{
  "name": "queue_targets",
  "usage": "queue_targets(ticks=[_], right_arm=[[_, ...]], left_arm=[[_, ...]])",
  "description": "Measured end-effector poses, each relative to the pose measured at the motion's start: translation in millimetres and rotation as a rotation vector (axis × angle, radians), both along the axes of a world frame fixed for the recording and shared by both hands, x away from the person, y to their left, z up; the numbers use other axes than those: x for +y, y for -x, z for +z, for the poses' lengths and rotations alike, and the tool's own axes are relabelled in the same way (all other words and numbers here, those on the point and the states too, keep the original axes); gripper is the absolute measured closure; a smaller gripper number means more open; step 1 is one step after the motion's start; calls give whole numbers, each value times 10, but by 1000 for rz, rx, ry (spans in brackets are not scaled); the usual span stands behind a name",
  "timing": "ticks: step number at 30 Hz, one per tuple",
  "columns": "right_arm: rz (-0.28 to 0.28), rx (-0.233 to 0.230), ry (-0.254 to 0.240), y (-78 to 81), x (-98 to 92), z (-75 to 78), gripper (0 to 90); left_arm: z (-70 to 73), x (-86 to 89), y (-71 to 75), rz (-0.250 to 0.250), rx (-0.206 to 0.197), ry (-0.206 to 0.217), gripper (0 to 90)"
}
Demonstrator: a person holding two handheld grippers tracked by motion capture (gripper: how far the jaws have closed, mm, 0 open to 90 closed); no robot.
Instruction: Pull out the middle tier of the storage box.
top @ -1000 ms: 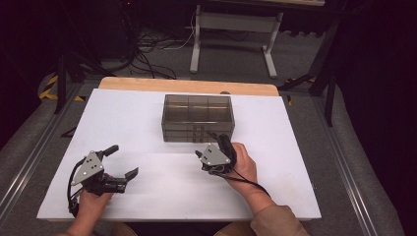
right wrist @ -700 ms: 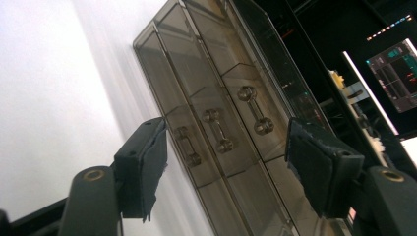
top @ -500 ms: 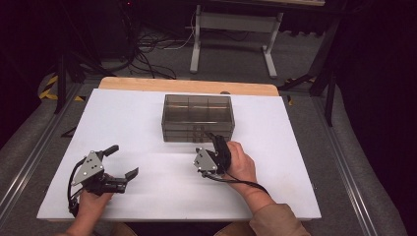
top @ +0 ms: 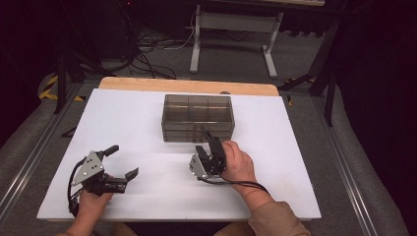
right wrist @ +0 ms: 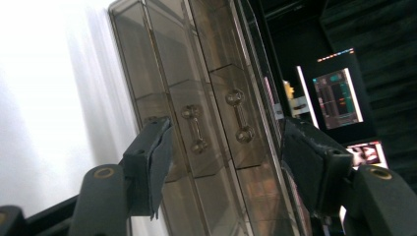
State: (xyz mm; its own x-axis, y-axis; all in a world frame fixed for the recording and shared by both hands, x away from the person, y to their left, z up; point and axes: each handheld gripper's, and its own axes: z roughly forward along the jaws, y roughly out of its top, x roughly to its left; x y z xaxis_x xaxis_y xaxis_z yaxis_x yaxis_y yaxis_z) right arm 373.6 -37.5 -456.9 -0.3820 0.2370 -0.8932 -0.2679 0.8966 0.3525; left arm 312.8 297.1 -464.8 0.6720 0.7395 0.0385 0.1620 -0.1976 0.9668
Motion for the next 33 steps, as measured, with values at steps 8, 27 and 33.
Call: queue_targets(ticks=[8, 27, 33], right_arm=[[-43, -105, 56, 10, 55, -98, 425], [-93, -188, 134, -50, 154, -223, 518], [-104, -185, 151, -76, 178, -283, 575]], left_arm=[[0, 0, -3, -4, 0, -3, 3], [-2, 4, -6, -3, -1, 5, 3], [1, 3, -14, -1, 0, 2, 3]])
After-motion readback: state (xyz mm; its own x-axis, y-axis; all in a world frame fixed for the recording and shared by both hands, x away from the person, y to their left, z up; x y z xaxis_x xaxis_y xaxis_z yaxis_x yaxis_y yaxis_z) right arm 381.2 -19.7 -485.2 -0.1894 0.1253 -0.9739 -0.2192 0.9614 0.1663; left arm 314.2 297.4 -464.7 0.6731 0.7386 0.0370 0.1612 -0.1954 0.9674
